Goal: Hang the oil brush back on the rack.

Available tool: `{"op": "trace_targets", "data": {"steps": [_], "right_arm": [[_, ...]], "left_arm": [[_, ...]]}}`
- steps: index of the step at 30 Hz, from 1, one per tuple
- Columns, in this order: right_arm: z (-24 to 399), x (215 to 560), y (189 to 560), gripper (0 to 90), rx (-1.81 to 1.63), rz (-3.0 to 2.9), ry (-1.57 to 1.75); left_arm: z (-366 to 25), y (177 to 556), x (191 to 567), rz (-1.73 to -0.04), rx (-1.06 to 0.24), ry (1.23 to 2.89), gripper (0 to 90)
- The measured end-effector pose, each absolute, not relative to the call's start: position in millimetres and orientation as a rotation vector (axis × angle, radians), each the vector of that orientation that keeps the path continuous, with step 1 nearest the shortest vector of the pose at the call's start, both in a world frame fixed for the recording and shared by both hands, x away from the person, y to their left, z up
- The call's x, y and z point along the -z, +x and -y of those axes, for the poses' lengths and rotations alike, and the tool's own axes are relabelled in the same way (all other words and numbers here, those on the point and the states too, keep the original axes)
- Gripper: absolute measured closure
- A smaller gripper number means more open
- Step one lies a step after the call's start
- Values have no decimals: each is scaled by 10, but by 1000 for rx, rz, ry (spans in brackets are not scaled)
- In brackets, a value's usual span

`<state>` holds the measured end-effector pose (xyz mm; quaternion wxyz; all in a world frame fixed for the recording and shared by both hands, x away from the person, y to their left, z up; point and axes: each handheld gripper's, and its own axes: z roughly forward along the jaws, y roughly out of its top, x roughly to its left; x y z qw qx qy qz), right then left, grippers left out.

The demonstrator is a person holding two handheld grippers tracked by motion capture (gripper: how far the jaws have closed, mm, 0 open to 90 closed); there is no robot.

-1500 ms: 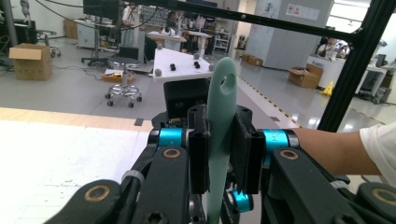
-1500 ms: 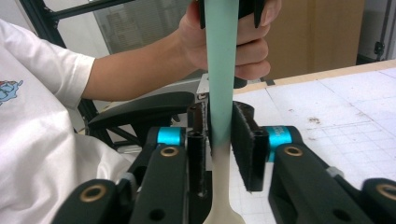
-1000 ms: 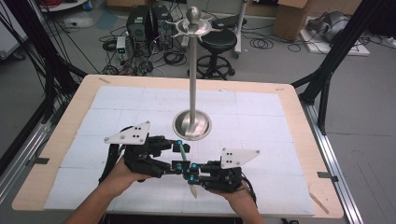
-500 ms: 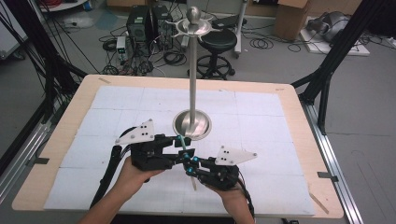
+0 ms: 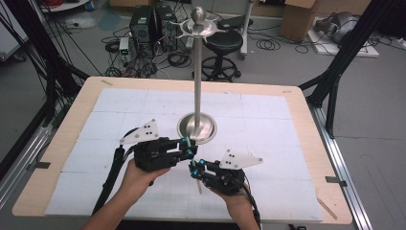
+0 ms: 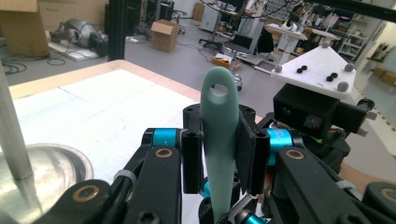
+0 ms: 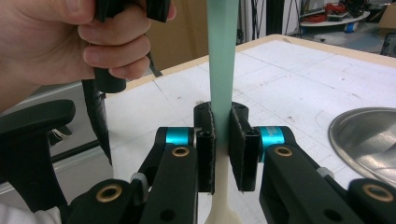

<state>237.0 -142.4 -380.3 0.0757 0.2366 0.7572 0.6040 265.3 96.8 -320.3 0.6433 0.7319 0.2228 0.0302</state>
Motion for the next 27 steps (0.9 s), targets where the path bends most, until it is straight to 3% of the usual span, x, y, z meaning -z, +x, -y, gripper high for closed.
{"op": "trace_targets", "data": {"steps": [6, 7, 9, 13, 19, 27], "right_arm": [[1435, 3798, 2381, 794, -1836, -2288, 696], [1449, 3796, 2392, 712, -1852, -2296, 687], [1479, 3787, 2400, 642, -1889, -2304, 676], [1570, 3760, 2419, 571, -1998, -2319, 571], [1618, 3737, 2418, 595, -2114, -2377, 405], [1527, 3757, 2400, 700, -2174, -2460, 252]], "left_arm": [[-987, 2669, 3195, -503, -14, 1656, 756], [-994, 2667, 3191, -489, -13, 1655, 757], [-1015, 2666, 3183, -463, 0, 1656, 757], [-1044, 2663, 3182, -365, 49, 1677, 757], [-1078, 2617, 3173, -208, 127, 1683, 757], [-1094, 2572, 3163, -100, 199, 1666, 757]]}}
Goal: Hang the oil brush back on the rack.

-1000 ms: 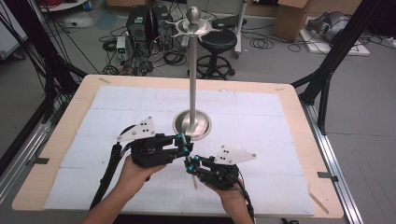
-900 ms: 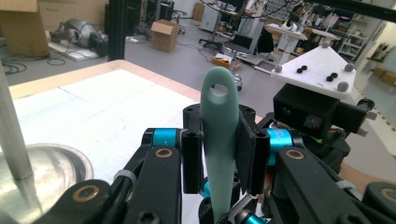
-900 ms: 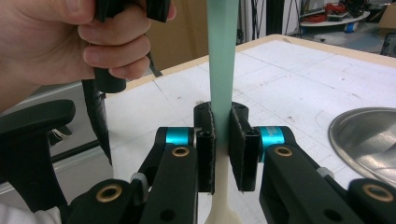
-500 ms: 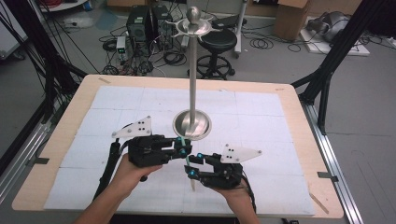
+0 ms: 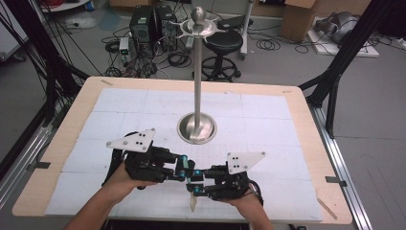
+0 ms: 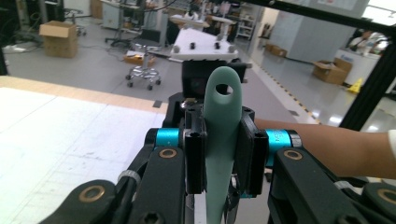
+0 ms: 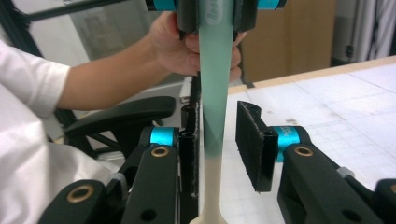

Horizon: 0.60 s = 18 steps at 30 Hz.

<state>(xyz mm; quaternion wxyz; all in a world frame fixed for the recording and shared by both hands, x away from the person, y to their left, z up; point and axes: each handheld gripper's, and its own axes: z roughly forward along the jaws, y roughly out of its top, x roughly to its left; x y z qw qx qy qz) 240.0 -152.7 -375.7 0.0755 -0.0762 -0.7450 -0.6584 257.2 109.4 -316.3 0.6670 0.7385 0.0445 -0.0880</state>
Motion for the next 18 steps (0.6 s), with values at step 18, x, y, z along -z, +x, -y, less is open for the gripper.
{"op": "trace_targets", "data": {"steps": [18], "right_arm": [[1488, 3788, 2379, 798, 1996, 2239, -340]], "left_arm": [[-1100, 2585, 3156, -214, 117, 1680, 550]]}}
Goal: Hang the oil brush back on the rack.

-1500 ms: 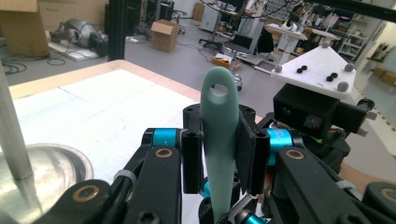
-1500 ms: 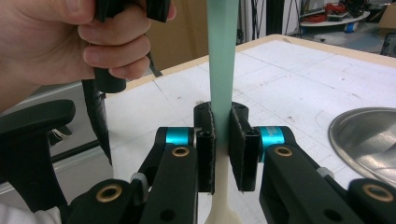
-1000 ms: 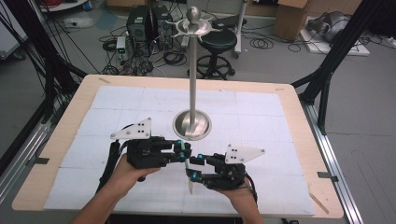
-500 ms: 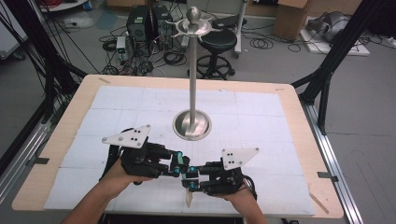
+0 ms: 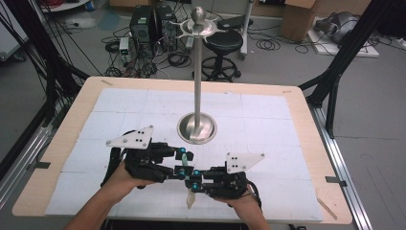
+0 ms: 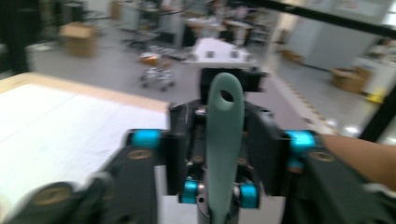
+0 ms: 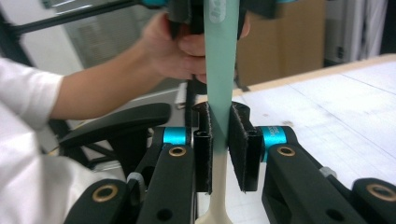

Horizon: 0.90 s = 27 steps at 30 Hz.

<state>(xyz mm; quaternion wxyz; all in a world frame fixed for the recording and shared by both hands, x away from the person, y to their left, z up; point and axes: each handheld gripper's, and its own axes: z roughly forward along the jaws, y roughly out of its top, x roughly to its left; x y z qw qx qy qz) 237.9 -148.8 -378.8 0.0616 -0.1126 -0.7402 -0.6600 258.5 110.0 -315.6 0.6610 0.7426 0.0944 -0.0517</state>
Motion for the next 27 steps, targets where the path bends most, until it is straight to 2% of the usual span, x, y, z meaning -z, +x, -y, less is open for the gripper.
{"op": "trace_targets", "data": {"steps": [3, 9, 18, 27], "right_arm": [[1456, 3801, 2375, 799, 1985, 2276, -422], [1441, 3790, 2363, 799, 2025, 2303, -554], [1477, 3780, 2351, 798, 2073, 2350, -754], [1492, 3775, 2348, 798, 2089, 2347, -809]], "left_arm": [[-1085, 2579, 3161, -246, 74, 1703, 527], [-1054, 2580, 3186, -332, -6, 1722, 553], [-997, 2620, 3239, -394, -67, 1717, 695], [-991, 2658, 3251, -411, -70, 1714, 781]]}}
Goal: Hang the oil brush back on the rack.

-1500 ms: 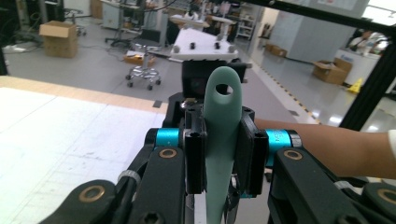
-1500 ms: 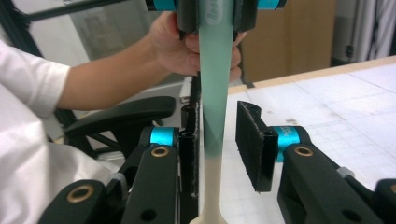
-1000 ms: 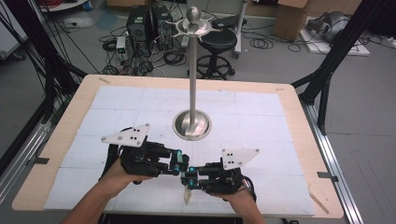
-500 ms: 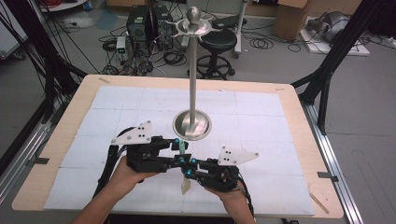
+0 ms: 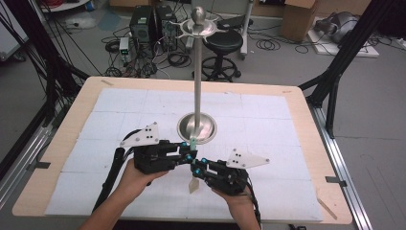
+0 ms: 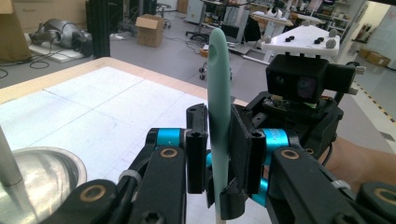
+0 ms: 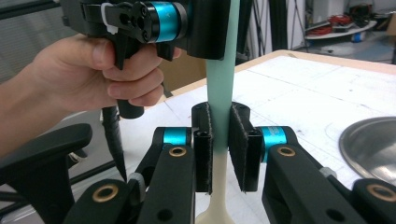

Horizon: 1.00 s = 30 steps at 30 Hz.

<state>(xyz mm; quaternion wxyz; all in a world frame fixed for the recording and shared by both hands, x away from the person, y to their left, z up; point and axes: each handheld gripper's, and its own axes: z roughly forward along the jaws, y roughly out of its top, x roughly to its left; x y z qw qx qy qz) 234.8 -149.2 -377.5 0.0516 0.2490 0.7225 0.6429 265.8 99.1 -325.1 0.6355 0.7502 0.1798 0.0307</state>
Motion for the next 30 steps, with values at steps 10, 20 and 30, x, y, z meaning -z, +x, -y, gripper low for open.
{"op": "trace_targets", "data": {"steps": [10, 20, 30], "right_arm": [[1556, 3766, 2356, 571, -1967, -2181, 784], [2081, 3668, 2300, 395, -1901, -2042, 834], [2401, 3712, 2341, 358, -1844, -1973, 923]], "left_arm": [[-1041, 2749, 3245, -404, -18, 1681, 826], [-1105, 3047, 3013, -363, 18, 1631, 828], [-927, 3388, 2538, -294, 19, 1675, 828]]}}
